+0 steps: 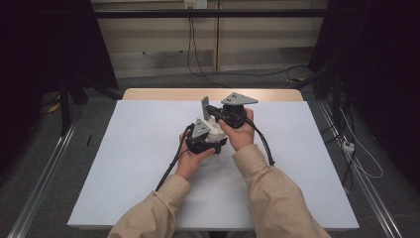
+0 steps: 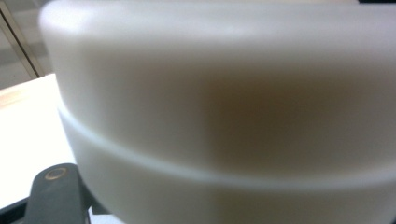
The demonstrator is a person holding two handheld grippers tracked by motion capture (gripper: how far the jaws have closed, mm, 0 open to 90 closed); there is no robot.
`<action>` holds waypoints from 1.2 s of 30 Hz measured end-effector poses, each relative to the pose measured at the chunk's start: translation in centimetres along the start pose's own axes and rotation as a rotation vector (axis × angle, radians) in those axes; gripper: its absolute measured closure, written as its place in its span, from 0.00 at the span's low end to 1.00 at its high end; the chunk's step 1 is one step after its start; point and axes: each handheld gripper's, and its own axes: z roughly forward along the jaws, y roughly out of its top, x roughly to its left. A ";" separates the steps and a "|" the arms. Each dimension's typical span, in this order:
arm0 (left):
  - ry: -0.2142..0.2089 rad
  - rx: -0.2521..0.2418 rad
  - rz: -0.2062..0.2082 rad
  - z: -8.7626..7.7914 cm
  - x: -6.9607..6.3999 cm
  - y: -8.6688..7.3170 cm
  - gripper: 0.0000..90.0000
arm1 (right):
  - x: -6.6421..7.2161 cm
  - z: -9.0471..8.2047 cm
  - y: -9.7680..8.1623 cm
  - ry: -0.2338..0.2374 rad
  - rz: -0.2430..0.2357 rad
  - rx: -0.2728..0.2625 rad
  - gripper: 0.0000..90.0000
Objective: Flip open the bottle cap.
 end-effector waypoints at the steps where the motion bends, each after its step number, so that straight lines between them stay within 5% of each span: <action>1: -0.006 0.002 -0.008 0.0 0.1 0.0 0.21 | 0.0 0.1 -0.1 0.000 0.000 0.000 1.00; 18: -0.003 0.002 -0.039 0.0 0.1 -0.1 0.21 | 0.1 0.7 0.0 0.004 0.000 0.004 1.00; 19: -0.007 0.005 -0.017 0.0 0.3 0.0 0.21 | 0.1 0.8 0.0 0.006 -0.002 0.004 1.00; 27: 0.012 0.002 -0.024 0.0 0.2 0.0 0.21 | 0.2 1.1 -0.2 0.006 -0.003 0.009 1.00; 29: -0.013 0.005 -0.033 0.1 0.2 0.0 0.21 | 0.1 1.2 -0.2 0.009 -0.002 0.008 1.00; 30: 0.017 0.002 -0.043 0.1 0.0 0.0 0.21 | 0.1 1.2 -0.2 0.009 0.000 0.008 1.00; 36: 0.018 0.007 -0.021 0.1 0.1 0.0 0.21 | 0.1 1.3 -0.2 0.011 0.002 0.011 1.00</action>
